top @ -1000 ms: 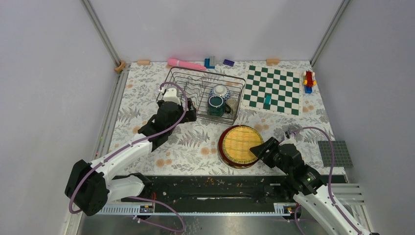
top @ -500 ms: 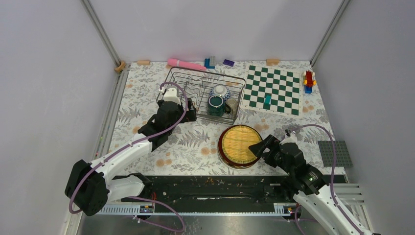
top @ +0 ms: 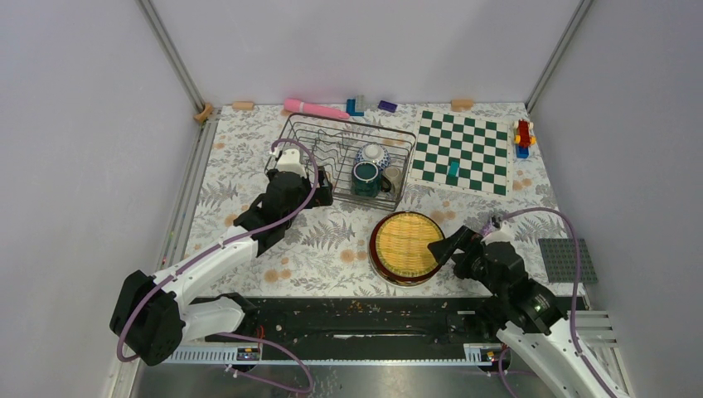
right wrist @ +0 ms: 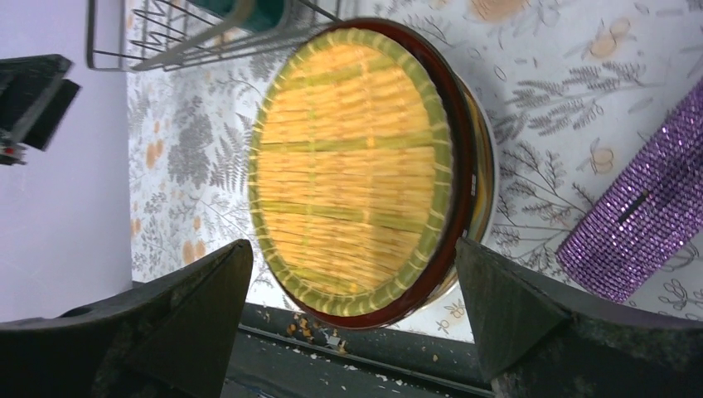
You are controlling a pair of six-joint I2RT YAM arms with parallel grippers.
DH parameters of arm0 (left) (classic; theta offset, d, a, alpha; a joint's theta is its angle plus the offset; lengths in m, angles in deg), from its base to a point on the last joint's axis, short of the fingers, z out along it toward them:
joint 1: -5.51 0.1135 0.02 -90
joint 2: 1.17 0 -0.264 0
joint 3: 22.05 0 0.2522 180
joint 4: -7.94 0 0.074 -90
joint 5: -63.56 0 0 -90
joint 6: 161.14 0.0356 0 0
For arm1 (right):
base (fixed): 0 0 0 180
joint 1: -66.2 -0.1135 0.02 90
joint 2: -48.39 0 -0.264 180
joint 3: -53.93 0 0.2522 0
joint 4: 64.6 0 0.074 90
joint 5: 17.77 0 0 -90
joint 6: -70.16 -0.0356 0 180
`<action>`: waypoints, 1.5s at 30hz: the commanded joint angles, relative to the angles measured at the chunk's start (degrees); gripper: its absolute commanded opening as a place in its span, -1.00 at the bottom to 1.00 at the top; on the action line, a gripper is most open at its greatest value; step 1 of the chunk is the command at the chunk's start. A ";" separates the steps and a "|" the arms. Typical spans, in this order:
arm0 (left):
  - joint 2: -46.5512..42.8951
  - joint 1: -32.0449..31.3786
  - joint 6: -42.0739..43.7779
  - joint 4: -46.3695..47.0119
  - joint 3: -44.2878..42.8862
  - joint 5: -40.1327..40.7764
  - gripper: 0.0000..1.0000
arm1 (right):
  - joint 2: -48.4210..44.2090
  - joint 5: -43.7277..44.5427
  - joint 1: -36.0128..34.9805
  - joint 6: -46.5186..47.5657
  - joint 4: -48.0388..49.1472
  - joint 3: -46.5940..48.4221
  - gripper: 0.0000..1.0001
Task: Unload the mixed dishes from the dish rack
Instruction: Place the plate at the center of the board, then pick up the cup from the dish rack.
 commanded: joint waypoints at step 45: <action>-19.07 0.02 -4.41 -5.90 6.17 8.12 0.98 | 109.47 -10.88 -1.65 53.87 -0.21 88.23 0.99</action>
